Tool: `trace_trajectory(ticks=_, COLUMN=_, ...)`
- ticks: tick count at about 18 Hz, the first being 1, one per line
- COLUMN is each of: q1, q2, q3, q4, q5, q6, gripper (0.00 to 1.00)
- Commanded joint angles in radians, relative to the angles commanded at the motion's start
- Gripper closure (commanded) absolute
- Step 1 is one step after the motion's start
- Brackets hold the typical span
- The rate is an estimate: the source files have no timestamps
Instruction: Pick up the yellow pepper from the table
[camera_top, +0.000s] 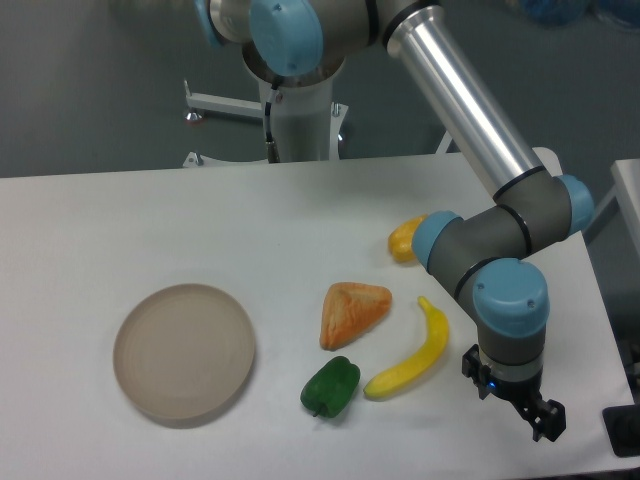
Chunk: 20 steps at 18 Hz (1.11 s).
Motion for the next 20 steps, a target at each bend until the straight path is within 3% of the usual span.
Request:
trace_trajectory(ticks=11, q1=0.000, q2=0.011, q3=-0.009, q4=-0.003, q5=0.002, q6=-0.009, gripper=0.00)
trace_trajectory(ticks=16, q1=0.002, q2=0.047, q3=-0.064, q4=-0.005, q5=0.002, q6=-0.009, gripper=0.00)
trace_trajectory(ticks=20, q1=0.006, q2=0.083, q3=-0.104, q4=-0.054, q5=0.002, q6=-0.008, gripper=0.00)
